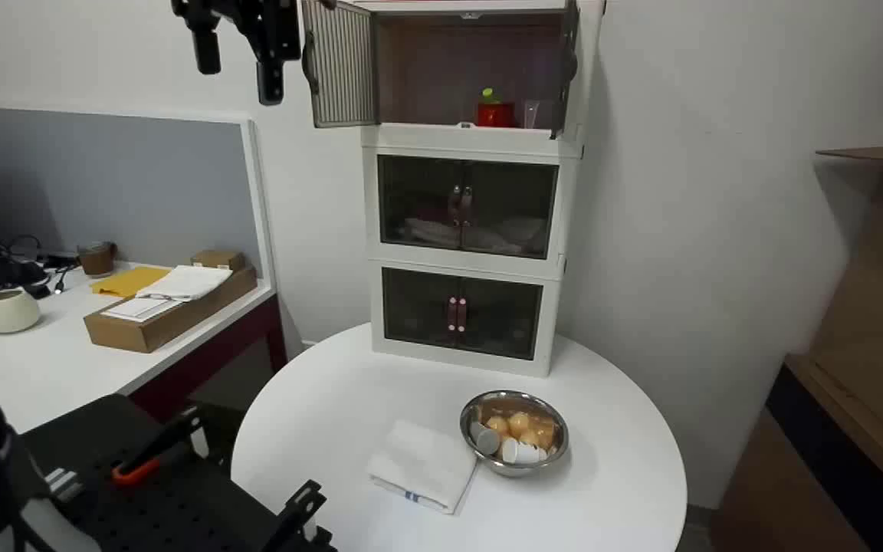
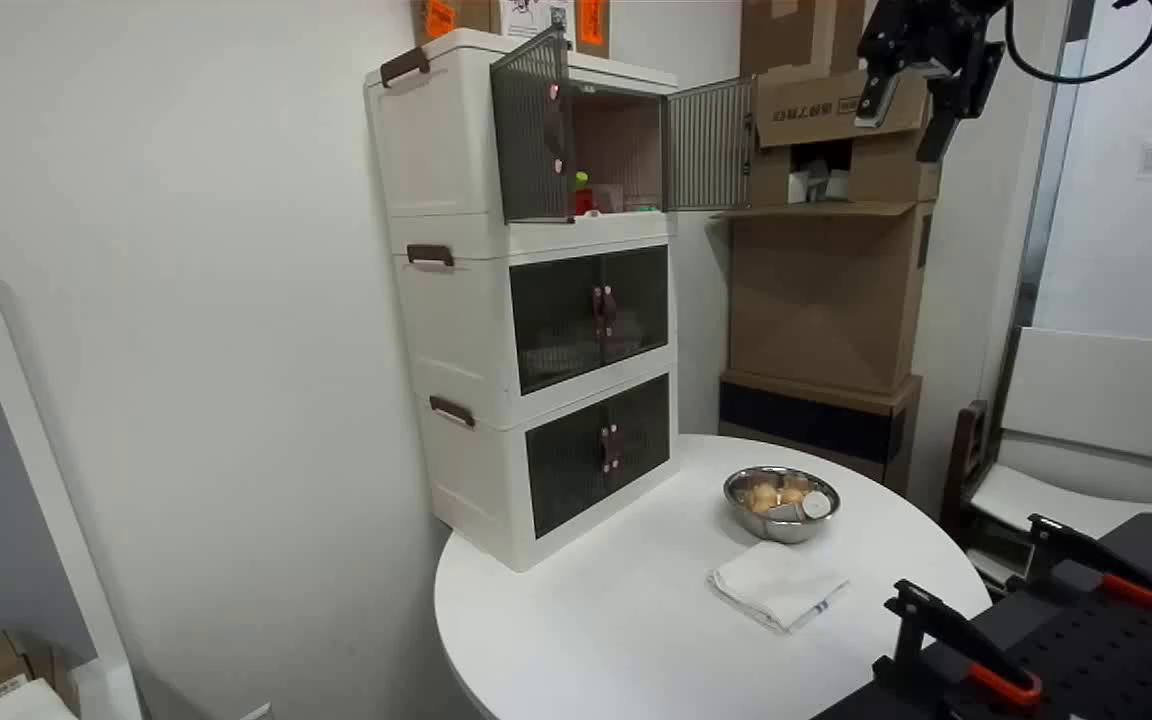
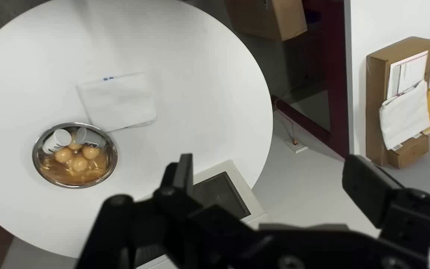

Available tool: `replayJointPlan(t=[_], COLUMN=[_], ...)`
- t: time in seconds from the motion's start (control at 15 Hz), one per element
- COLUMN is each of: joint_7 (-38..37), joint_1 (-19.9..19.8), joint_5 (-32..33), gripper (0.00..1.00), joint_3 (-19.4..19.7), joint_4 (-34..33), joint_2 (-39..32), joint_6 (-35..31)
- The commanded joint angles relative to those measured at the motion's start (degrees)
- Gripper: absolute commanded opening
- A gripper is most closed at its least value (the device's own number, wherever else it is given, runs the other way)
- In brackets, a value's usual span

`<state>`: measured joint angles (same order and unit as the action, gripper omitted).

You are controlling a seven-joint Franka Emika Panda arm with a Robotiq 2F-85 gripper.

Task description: Remove the red cup from the top drawer

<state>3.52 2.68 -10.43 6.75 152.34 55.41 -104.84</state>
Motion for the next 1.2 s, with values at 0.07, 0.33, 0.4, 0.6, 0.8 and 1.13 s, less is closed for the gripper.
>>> replayJointPlan(t=[0.07,0.33,0.4,0.6,0.8,1.13], joint_7=[0.7,9.7,11.9,17.4,18.5,19.0], joint_1=[-1.0,-0.2,0.0,0.2,2.5,8.7], joint_5=[-0.7,5.5,7.1,11.3,7.6,-2.5], gripper=[1.00,1.00,1.00,1.00,1.00,1.00], joint_3=[-0.7,0.6,1.0,2.9,5.7,7.6], joint_4=[-0.2,-4.3,-5.3,-9.4,-14.3,-23.3], joint_2=[-0.2,-5.8,-7.5,-15.5,-24.8,-40.9], joint_6=[0.3,-8.3,-11.1,-24.5,-38.4,-55.5])
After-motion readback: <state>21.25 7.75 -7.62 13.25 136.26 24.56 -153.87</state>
